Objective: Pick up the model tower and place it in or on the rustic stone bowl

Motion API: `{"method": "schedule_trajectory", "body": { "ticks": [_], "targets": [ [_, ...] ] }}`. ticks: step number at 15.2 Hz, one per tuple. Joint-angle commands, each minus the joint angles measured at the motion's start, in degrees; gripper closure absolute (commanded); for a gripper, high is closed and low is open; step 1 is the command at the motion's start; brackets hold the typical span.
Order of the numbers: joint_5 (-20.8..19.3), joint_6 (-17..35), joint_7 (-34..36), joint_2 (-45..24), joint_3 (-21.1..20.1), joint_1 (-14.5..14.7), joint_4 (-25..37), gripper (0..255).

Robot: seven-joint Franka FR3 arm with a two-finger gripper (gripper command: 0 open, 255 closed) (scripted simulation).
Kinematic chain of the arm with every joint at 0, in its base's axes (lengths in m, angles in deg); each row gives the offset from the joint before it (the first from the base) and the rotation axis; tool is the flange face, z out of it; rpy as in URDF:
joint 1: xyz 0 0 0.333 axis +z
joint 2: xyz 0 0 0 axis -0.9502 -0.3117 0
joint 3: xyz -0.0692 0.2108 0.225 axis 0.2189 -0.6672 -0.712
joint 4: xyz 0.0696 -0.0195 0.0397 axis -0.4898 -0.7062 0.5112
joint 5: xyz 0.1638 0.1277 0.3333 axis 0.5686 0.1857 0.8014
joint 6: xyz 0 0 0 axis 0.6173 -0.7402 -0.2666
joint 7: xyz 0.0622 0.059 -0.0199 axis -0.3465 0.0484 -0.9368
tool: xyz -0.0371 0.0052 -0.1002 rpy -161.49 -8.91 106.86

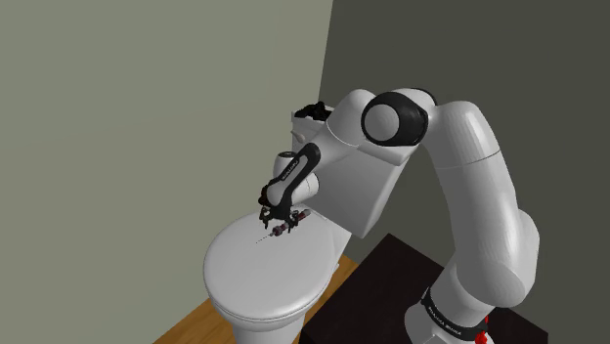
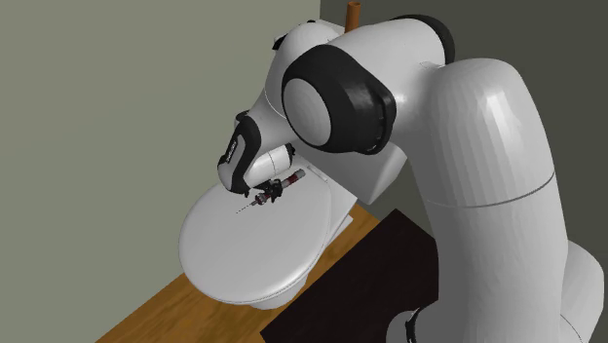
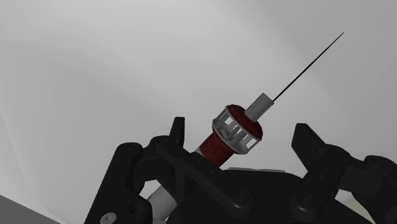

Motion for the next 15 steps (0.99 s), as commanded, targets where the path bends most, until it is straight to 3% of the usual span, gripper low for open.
{"method": "schedule_trajectory", "body": {
  "ticks": [1,2,15],
  "targets": [
    [0.0,0.01,0.0,-0.02,0.0,0.0,0.01,0],
    [0.0,0.01,0.0,-0.01,0.0,0.0,0.01,255],
    [-0.03,-1.78,0.17,2.93,0.03,0.01,-1.15,255]
  ]
}}
